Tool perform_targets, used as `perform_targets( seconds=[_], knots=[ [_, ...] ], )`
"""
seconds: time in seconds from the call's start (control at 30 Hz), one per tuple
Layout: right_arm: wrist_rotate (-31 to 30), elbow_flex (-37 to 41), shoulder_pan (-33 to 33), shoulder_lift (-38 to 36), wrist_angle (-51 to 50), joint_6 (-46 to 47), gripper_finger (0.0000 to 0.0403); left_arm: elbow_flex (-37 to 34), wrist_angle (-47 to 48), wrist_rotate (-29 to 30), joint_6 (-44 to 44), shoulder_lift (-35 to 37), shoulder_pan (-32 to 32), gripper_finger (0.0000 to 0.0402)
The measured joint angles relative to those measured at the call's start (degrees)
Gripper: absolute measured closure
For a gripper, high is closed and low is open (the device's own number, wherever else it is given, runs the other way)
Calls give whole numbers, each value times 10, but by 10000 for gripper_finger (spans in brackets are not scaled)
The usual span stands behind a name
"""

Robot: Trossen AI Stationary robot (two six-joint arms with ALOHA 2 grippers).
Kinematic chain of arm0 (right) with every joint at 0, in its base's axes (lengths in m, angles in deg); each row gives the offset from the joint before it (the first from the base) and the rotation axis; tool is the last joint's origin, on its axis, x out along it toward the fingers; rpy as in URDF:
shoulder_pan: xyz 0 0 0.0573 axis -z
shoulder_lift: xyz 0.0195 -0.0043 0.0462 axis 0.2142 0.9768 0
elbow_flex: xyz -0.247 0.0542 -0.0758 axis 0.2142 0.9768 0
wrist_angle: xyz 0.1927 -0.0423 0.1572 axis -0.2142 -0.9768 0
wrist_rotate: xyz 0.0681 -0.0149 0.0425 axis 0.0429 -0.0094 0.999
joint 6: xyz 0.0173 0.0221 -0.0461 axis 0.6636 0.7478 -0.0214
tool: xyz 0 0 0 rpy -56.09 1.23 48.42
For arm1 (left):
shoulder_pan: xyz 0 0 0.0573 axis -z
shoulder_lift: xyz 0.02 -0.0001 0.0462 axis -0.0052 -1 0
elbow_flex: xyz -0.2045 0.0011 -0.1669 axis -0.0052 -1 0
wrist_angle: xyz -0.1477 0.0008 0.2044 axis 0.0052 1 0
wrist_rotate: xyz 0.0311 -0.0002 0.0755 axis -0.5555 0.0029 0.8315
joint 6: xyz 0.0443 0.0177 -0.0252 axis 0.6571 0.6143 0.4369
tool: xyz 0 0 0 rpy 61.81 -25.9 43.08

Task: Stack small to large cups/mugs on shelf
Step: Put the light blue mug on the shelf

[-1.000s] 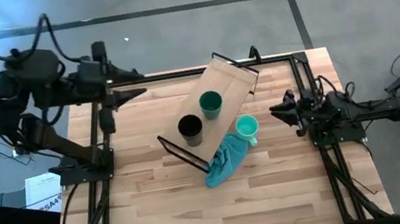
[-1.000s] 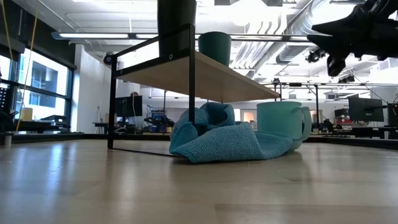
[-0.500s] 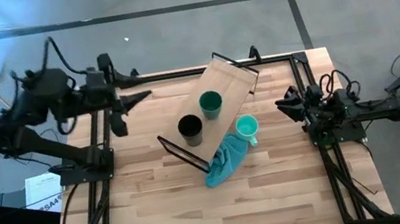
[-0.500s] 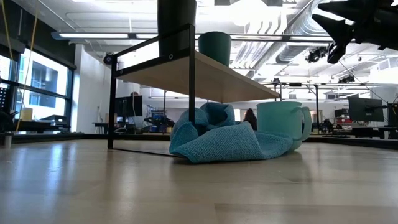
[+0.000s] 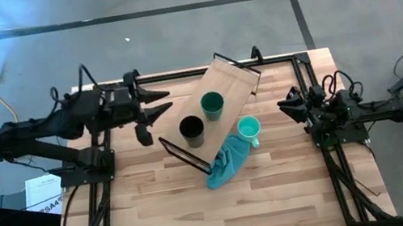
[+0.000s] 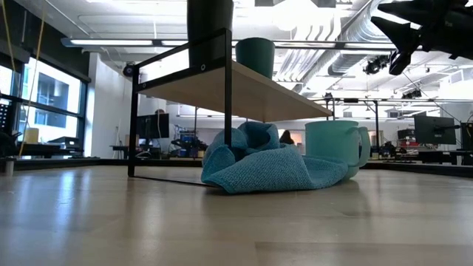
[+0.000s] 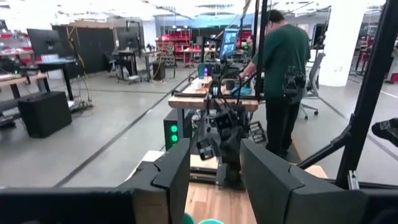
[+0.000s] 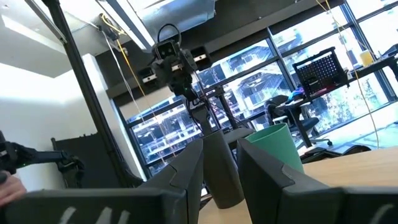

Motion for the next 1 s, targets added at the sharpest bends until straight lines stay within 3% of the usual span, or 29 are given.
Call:
perform_targets(
  seconds=[0.3, 0.67, 0.8, 1.0],
  knots=[
    [0, 0, 0, 0, -1, 12, 313, -72, -57, 37, 1, 29, 17, 273],
    [30, -1, 0, 0, -159, 128, 313, -214, -55, 43, -67, 211, 15, 273],
    [30, -1, 0, 0, -197, 156, 313, -237, -54, 54, -79, 246, 15, 273],
    [-29, -1, 0, 0, -248, 187, 313, -243, -2, 54, -105, 258, 15, 273]
  ],
)
